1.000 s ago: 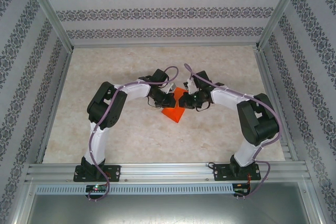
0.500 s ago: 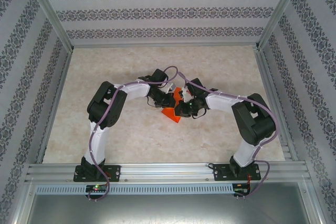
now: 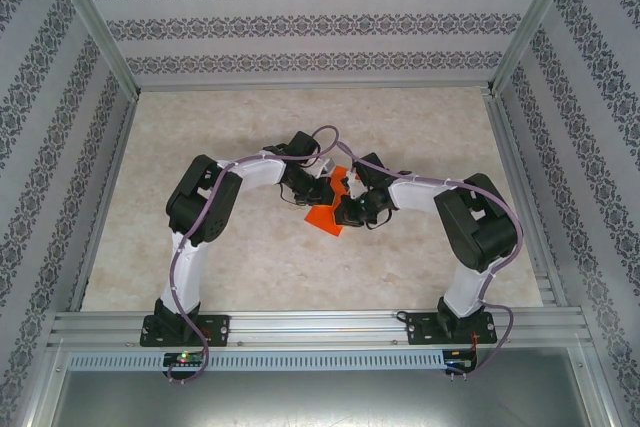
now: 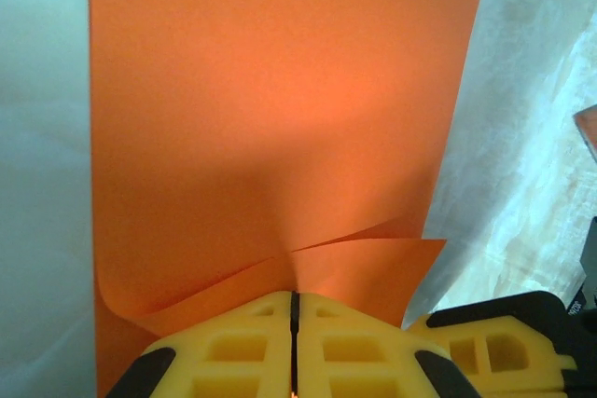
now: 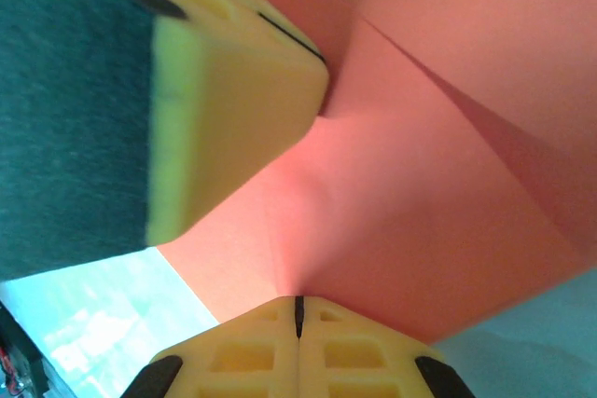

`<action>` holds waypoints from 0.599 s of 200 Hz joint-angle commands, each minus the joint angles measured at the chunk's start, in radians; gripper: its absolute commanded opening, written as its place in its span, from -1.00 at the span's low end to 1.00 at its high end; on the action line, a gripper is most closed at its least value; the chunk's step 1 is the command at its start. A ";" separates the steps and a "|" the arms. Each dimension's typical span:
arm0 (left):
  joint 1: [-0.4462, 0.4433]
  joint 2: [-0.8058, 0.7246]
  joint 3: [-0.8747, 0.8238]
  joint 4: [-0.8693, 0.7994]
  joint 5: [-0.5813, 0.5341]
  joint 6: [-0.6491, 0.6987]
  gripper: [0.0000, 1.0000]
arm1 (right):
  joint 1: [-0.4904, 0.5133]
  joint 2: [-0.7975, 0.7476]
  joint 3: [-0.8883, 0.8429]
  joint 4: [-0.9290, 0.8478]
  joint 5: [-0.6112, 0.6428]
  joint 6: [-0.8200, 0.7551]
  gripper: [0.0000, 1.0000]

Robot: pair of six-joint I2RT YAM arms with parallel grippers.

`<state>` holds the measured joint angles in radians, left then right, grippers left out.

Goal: Fold a paper plane with a square sheet of paper (pick it up from the middle)
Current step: Fold the triangle a second time at the center of the table.

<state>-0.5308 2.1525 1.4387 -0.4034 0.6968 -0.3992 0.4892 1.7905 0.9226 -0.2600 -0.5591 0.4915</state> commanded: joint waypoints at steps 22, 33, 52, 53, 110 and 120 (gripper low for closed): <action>0.008 0.075 -0.011 -0.052 -0.049 0.024 -0.81 | 0.015 0.006 -0.032 -0.021 0.035 -0.024 -0.89; 0.008 0.073 -0.012 -0.053 -0.049 0.026 -0.82 | 0.017 0.002 -0.039 -0.020 0.035 -0.022 -0.90; 0.008 0.076 -0.013 -0.054 -0.048 0.027 -0.81 | 0.021 -0.022 -0.040 -0.022 0.033 -0.016 -0.90; 0.008 0.076 -0.012 -0.054 -0.048 0.028 -0.82 | 0.021 -0.023 -0.040 -0.023 0.033 -0.014 -0.90; 0.008 0.076 -0.018 -0.050 -0.045 0.028 -0.81 | 0.042 -0.087 -0.056 0.064 -0.026 0.061 -0.90; 0.008 0.076 -0.019 -0.051 -0.045 0.029 -0.81 | 0.052 -0.078 -0.052 0.075 -0.031 0.066 -0.90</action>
<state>-0.5278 2.1582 1.4406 -0.4034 0.7113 -0.3985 0.5148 1.7222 0.8764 -0.2268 -0.5564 0.5228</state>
